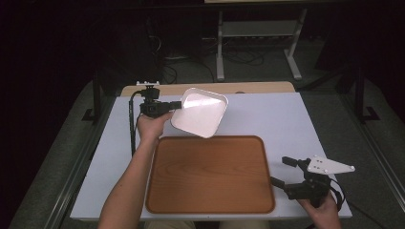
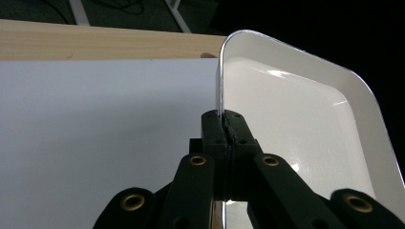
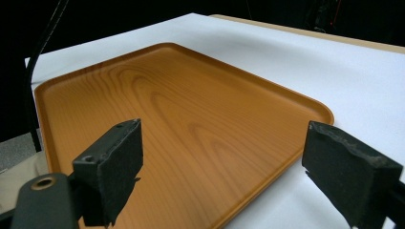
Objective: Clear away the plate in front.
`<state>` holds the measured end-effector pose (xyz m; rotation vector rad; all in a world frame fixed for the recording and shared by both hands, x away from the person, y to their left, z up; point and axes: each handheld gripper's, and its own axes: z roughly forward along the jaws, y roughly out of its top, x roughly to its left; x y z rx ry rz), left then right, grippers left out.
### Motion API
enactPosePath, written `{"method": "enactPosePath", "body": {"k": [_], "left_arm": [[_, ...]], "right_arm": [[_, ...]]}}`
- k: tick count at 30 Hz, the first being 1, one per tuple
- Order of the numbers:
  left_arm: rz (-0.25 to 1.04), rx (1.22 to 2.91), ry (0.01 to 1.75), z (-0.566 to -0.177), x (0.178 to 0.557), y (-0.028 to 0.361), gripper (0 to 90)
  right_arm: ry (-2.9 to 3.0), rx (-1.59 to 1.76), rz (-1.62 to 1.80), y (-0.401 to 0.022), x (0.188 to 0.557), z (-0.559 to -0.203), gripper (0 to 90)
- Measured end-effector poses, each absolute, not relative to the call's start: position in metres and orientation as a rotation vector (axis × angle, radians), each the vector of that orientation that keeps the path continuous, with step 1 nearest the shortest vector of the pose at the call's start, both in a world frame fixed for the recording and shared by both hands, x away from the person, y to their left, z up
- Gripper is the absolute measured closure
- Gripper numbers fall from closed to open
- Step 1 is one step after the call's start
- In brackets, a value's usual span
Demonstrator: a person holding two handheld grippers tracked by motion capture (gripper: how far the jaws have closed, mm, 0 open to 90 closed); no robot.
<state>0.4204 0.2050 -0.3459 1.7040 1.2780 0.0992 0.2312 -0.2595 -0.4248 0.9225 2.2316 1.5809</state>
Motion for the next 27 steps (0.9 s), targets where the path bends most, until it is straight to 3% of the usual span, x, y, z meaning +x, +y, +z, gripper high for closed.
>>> {"method": "enactPosePath", "body": {"k": [27], "left_arm": [[0.054, 1.753, 1.225, -0.362, 0.39, 0.214, 89.2]], "right_arm": [[2.225, 0.928, 1.575, -0.261, 0.23, -0.424, 13.2]]}}
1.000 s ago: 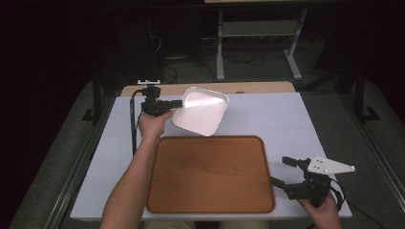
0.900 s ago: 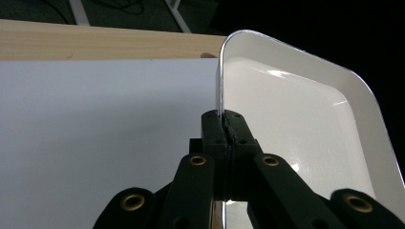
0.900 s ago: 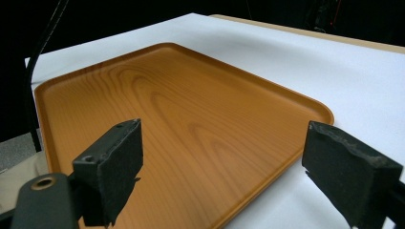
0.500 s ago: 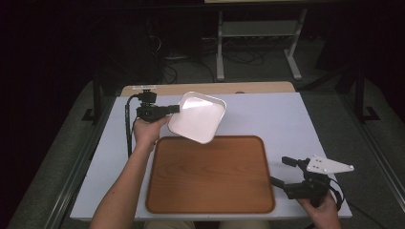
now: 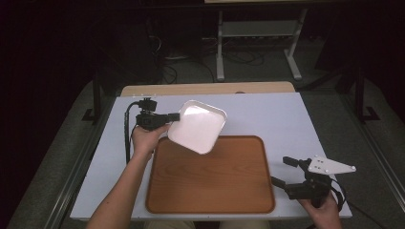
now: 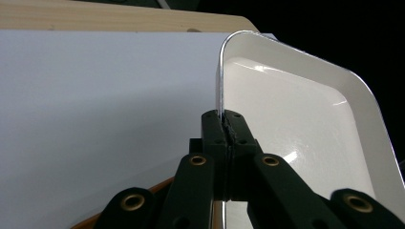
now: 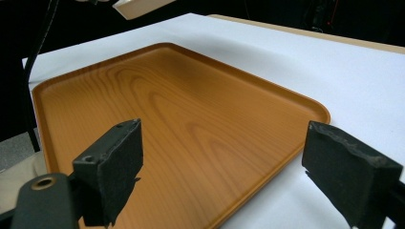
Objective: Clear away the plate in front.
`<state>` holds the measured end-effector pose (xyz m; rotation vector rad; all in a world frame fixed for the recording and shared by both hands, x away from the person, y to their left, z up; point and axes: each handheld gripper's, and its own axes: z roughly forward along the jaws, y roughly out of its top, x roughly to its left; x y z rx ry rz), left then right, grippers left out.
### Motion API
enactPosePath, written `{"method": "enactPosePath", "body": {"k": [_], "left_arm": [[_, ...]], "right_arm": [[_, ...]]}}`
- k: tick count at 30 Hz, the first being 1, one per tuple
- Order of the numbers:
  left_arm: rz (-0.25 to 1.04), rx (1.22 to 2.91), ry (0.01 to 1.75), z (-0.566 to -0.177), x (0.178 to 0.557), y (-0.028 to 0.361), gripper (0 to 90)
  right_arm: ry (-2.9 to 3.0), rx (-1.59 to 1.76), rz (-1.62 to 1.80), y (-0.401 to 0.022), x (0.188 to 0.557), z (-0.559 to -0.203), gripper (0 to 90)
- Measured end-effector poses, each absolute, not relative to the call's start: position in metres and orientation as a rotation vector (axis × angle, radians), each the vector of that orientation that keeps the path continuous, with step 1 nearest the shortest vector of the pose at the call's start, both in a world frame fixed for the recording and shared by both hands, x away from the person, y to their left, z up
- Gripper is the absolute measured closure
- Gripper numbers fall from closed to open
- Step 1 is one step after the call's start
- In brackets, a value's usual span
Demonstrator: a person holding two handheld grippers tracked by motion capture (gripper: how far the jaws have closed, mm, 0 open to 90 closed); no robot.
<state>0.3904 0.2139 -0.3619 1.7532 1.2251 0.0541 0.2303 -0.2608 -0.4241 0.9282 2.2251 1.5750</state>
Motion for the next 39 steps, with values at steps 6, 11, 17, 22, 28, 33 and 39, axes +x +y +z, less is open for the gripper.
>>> {"method": "enactPosePath", "body": {"k": [6, 11, 17, 22, 28, 33, 39], "left_arm": [[0.041, 1.758, 1.236, -0.373, 0.384, 0.217, 89.1], [0.036, 1.757, 1.249, -0.381, 0.38, 0.219, 89.1], [0.031, 1.767, 1.253, -0.388, 0.375, 0.221, 89.1], [0.032, 1.773, 1.264, -0.391, 0.37, 0.221, 89.1], [0.021, 1.773, 1.272, -0.398, 0.366, 0.22, 89.1], [0.019, 1.775, 1.28, -0.403, 0.363, 0.22, 89.1], [0.018, 1.793, 1.281, -0.407, 0.359, 0.218, 89.1]], "right_arm": [[2.237, 0.922, 1.565, -0.259, 0.231, -0.424, 13.2], [2.238, 0.922, 1.562, -0.259, 0.231, -0.424, 13.2], [2.241, 0.919, 1.56, -0.258, 0.231, -0.424, 13.2], [2.242, 0.918, 1.558, -0.258, 0.231, -0.424, 13.2], [2.245, 0.915, 1.552, -0.257, 0.231, -0.425, 13.2], [2.246, 0.915, 1.551, -0.257, 0.23, -0.424, 13.2], [2.249, 0.911, 1.551, -0.257, 0.23, -0.424, 13.2]]}}
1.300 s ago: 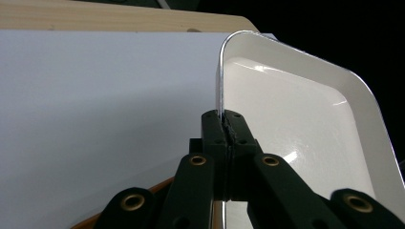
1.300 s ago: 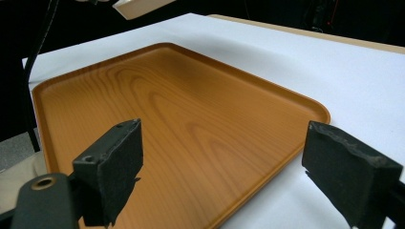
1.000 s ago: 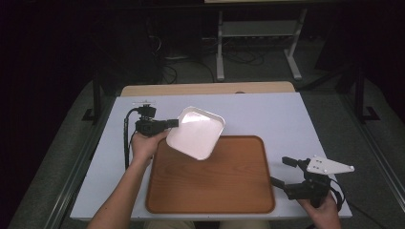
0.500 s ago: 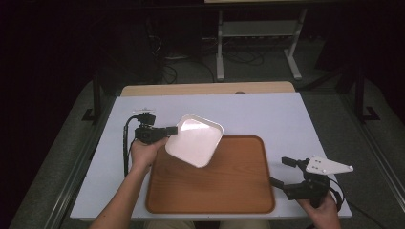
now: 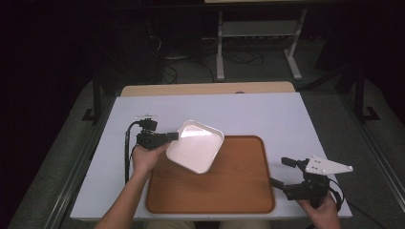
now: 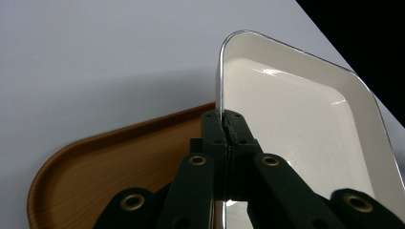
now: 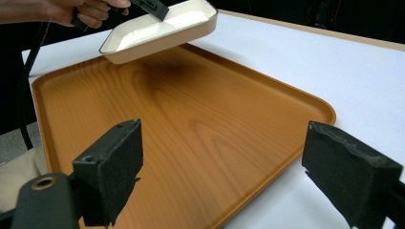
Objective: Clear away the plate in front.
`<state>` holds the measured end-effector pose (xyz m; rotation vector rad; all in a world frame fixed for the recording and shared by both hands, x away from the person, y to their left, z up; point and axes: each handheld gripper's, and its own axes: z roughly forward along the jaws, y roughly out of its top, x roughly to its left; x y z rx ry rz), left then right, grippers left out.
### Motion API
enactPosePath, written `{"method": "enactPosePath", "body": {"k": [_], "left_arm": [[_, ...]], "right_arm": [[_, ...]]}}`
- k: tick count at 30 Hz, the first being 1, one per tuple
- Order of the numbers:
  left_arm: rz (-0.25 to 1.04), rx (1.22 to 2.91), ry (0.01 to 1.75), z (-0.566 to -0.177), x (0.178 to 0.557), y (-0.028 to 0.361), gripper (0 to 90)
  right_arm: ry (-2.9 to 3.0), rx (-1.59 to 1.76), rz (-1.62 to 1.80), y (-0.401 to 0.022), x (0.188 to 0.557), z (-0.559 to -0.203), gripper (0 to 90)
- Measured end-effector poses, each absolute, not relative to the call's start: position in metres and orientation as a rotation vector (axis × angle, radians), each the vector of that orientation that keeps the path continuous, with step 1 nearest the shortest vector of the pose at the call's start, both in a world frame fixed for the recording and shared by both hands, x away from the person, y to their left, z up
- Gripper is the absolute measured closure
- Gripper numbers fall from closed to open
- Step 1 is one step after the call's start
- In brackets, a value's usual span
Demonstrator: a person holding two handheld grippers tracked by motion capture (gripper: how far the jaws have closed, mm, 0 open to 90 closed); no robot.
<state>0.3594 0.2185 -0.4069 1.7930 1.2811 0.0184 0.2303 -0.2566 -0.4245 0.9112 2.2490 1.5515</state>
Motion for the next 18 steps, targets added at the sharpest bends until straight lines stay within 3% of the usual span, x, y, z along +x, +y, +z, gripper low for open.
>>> {"method": "enactPosePath", "body": {"k": [18], "left_arm": [[0.0, 1.831, 1.304, -0.43, 0.348, 0.205, 89.1]], "right_arm": [[2.251, 0.905, 1.557, -0.257, 0.23, -0.424, 13.2]]}}
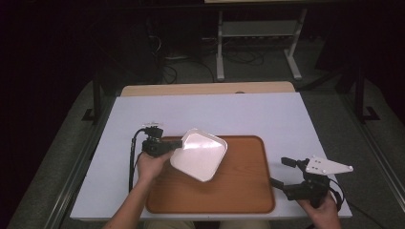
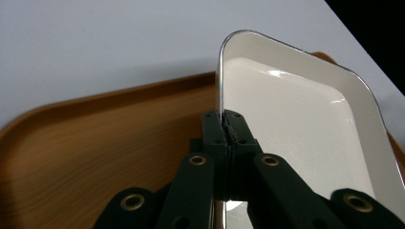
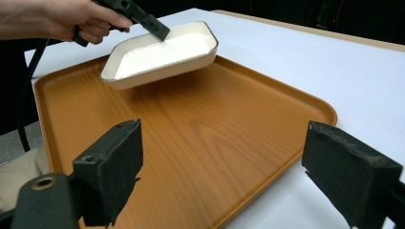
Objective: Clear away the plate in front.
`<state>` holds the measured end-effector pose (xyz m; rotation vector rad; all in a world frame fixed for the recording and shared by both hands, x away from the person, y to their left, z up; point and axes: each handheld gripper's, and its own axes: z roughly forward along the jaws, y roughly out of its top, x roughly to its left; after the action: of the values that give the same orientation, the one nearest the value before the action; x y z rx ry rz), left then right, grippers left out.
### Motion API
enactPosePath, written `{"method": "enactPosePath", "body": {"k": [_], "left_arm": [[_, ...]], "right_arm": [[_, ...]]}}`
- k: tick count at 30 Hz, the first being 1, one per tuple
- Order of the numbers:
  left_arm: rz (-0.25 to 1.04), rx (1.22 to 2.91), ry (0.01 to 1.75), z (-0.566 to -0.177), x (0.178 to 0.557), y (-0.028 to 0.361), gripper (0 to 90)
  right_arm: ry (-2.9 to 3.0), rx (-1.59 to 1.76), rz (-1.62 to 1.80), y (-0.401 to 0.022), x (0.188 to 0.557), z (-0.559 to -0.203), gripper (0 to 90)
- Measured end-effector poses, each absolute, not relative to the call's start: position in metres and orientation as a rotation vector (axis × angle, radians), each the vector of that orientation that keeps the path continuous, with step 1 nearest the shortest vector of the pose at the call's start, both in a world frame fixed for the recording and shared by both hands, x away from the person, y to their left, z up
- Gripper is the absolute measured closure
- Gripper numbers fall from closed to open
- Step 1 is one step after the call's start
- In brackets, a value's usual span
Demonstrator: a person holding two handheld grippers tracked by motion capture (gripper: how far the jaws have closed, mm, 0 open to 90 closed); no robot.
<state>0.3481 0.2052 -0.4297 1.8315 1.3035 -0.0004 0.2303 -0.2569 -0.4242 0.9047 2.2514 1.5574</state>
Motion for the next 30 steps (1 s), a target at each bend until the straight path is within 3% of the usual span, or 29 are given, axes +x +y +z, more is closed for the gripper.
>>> {"method": "enactPosePath", "body": {"k": [26, 30], "left_arm": [[0.037, 1.858, 1.419, -0.45, 0.326, 0.203, 88.6], [0.074, 1.849, 1.42, -0.447, 0.316, 0.203, 82.0]], "right_arm": [[2.265, 0.897, 1.551, -0.255, 0.231, -0.425, 13.2], [2.263, 0.897, 1.551, -0.255, 0.231, -0.425, 13.2]]}}
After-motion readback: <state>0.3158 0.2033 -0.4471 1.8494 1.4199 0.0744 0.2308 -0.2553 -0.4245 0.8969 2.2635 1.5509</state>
